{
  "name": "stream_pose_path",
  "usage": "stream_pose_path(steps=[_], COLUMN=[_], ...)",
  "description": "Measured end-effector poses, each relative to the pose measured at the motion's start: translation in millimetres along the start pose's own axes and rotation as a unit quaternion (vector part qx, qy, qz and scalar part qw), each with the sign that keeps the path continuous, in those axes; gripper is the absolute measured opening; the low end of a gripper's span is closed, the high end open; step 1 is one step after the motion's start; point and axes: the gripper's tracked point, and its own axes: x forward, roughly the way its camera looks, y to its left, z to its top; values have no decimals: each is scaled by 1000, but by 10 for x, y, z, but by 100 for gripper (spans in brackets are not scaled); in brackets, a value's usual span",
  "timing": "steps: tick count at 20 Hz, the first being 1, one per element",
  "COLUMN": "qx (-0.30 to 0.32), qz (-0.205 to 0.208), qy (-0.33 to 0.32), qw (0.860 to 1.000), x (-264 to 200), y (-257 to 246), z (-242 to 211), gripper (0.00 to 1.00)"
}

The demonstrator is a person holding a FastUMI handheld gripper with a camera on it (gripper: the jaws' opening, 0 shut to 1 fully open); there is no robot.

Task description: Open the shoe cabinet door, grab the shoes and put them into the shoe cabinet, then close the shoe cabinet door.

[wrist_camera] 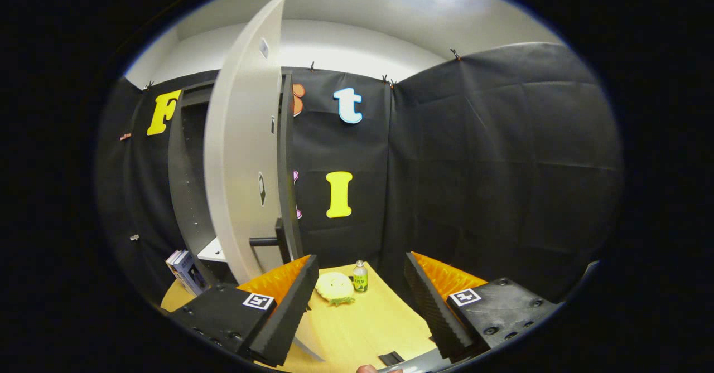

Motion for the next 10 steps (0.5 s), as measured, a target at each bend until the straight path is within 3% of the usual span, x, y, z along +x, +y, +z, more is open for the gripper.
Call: stream_pose_path(steps=[3, 10], qx=[3, -6], qz=[30, 34], qy=[-2, 0], qw=[1000, 999], x=[52, 19], y=[158, 267], z=[-10, 5], gripper=[98, 97])
